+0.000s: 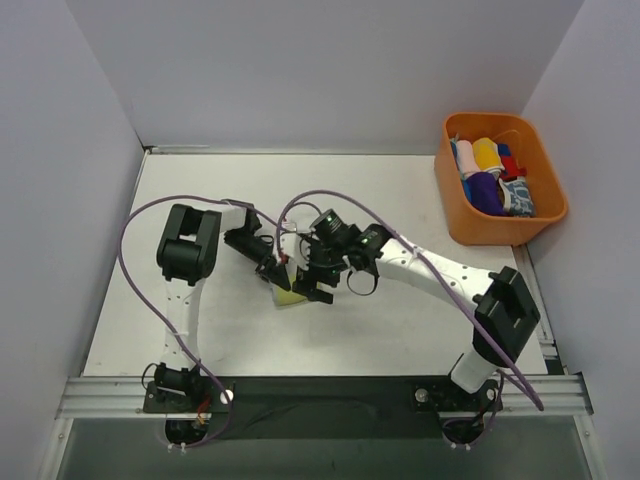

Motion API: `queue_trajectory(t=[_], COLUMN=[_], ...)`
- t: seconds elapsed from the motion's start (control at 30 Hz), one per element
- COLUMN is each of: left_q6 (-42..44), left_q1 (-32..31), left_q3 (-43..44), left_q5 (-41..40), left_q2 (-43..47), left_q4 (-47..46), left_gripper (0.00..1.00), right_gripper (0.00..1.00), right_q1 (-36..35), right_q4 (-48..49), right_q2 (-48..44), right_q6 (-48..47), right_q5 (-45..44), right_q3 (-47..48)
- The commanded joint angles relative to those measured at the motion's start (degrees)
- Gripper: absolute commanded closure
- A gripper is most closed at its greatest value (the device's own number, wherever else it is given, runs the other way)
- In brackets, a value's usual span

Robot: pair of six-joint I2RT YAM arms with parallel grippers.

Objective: Roll the towels
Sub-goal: Roll the towel, then place the rolled towel into the container

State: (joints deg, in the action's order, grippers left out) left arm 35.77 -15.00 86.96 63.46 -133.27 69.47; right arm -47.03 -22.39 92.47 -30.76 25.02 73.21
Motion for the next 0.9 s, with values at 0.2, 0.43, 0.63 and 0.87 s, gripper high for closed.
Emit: queue_trajectory(t=[0.2, 0.43, 0.63, 0.87], left_q6=[2.2, 3.1, 3.6, 5.5], left_q1=[-0.6, -0.6, -0.6, 1.4], left_q3=[0.4, 1.5, 2.3, 1.2], left_q5=[-3.4, -2.7, -2.2, -1.5], left_q2=[-3.5, -4.4, -5.3, -1.7], left_q4=[-1.8, -0.6, 0.1, 1.2], left_gripper=[0.90, 0.89, 0.87, 0.66], right_gripper=[0.19, 0.19, 0.43, 0.76], right_q1=[-8.4, -9.2, -9.2, -8.0], right_q4=[12.4, 17.5, 17.8, 9.3], right_q2=[7.7, 12.6, 15.8, 19.1], right_q6=[-13.3, -17.7, -18.9, -17.8], right_q5=[-13.1, -13.3, -11.4, -9.3], right_q3=[-4.8, -6.2, -7.5, -5.5])
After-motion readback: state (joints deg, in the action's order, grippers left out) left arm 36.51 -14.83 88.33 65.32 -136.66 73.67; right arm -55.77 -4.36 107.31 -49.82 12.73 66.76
